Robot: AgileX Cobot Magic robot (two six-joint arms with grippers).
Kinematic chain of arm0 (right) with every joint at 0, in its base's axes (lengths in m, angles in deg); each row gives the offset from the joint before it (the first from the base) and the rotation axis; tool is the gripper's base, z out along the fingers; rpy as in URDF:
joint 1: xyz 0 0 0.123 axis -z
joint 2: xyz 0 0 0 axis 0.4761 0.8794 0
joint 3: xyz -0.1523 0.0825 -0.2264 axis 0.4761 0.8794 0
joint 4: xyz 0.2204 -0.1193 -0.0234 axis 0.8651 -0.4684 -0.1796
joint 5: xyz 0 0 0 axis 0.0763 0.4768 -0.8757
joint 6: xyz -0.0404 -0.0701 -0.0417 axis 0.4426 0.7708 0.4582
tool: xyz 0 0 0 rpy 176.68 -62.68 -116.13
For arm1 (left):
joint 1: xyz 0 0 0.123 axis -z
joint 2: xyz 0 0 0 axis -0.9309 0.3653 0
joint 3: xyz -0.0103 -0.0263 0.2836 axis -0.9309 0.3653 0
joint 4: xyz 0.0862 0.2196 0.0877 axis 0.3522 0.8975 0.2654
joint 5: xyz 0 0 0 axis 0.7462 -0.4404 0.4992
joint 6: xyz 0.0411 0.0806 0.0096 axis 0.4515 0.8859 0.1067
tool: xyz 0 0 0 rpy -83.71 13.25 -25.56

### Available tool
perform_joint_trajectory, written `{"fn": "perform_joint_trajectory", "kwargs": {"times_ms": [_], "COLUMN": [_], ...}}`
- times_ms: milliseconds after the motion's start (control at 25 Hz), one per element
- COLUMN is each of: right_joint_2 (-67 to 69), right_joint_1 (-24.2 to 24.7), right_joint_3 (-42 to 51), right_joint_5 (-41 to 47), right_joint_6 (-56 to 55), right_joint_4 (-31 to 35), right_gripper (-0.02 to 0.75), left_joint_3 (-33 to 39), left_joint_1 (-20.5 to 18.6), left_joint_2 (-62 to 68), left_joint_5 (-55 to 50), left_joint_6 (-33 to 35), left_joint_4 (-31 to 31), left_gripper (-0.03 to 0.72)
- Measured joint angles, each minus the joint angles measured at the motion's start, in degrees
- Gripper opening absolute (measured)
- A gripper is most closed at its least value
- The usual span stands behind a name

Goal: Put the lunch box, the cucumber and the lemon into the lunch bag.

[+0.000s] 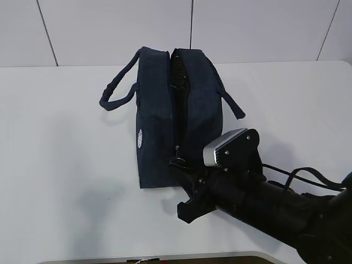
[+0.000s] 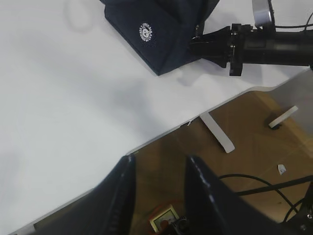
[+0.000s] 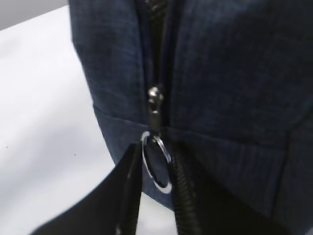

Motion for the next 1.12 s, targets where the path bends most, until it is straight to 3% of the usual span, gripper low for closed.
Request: {"fn": "perform_joint_trajectory", "kwargs": {"times_ms": [360, 600, 1120], "right_joint_2": [0.0, 0.0, -2.2], "right_joint_1": [0.0, 0.0, 0.0], "right_joint_3": [0.0, 0.0, 1.7], "right_joint_5": [1.0, 1.0, 1.0], "right_joint_6": [0.0, -0.1, -1.3], "right_joint_4": [0.3, 0.1, -2.7], "right_gripper": [0.136, 0.006, 0.005], "left_joint_3": [0.0, 0.0, 4.8], "left_joint_1": [0.0, 0.0, 0.0], "left_joint_2": [0.0, 0.0, 1.5], "left_joint_5": [0.0, 0.0, 3.8], "left_joint_6": [0.0, 0.0, 0.0], "left_joint_4": [-1.2, -3.0, -7.3], "left_gripper": [0.242, 0.242, 0.242]}}
